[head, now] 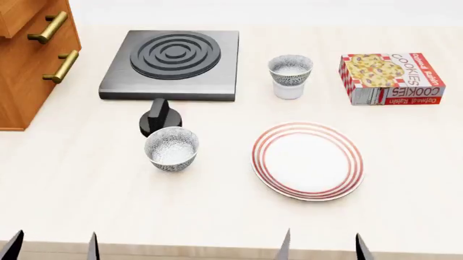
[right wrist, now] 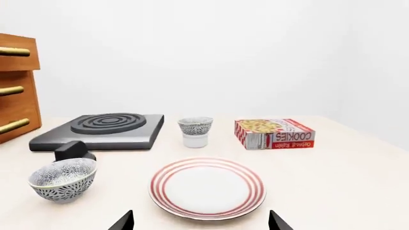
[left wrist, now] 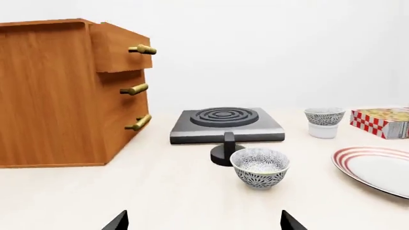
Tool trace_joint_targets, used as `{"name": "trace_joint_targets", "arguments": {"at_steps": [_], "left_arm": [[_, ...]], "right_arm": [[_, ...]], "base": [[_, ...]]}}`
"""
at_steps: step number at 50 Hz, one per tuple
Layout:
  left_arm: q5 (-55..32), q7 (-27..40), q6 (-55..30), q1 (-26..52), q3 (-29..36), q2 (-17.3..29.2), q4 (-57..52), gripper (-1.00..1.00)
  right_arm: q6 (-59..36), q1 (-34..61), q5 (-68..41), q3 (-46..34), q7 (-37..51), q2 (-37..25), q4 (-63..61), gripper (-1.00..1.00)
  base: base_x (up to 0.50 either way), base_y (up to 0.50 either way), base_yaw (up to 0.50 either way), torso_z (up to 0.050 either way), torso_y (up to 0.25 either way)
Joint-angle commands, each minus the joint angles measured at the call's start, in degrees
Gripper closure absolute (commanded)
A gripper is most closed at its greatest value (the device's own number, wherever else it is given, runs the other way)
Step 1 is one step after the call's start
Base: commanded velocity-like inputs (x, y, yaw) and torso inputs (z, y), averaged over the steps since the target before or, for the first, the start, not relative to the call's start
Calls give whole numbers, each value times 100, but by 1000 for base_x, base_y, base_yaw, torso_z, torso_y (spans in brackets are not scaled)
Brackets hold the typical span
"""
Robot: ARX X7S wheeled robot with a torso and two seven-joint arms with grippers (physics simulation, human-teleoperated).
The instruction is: Pick the akita bowl on the ramekin and place it on the plate.
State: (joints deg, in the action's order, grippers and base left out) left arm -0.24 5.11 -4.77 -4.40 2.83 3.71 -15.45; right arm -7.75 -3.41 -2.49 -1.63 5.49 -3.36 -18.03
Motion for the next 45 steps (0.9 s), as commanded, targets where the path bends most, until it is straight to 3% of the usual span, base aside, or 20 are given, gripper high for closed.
{"name": "trace_joint_targets", "arguments": {"at_steps": [1,7,17,45], "left_arm": [[-33,233,-485,-385,-34,178,-1414,-100],[-150,299,-752,-567,-123,242,-2093,-100],[-274,417,-762,-569,-176,319,-2266,-100],[-466,600,-830,-570,-65,477,-2313,-100]], "right_arm": [[-1050,-153,-122,-38,254,-168,-1803,-100],[-1075,-333,-137,15,381,-225,-2262,-100],[-1475,-284,-323,156,563,-259,-2640,-100],[-1758,-255,-389,-63,786,-493,-2693,-100]], "base": [[0,0,0,0,0],[0,0,0,0,0],[7,0,0,0,0],[497,0,0,0,0]]}}
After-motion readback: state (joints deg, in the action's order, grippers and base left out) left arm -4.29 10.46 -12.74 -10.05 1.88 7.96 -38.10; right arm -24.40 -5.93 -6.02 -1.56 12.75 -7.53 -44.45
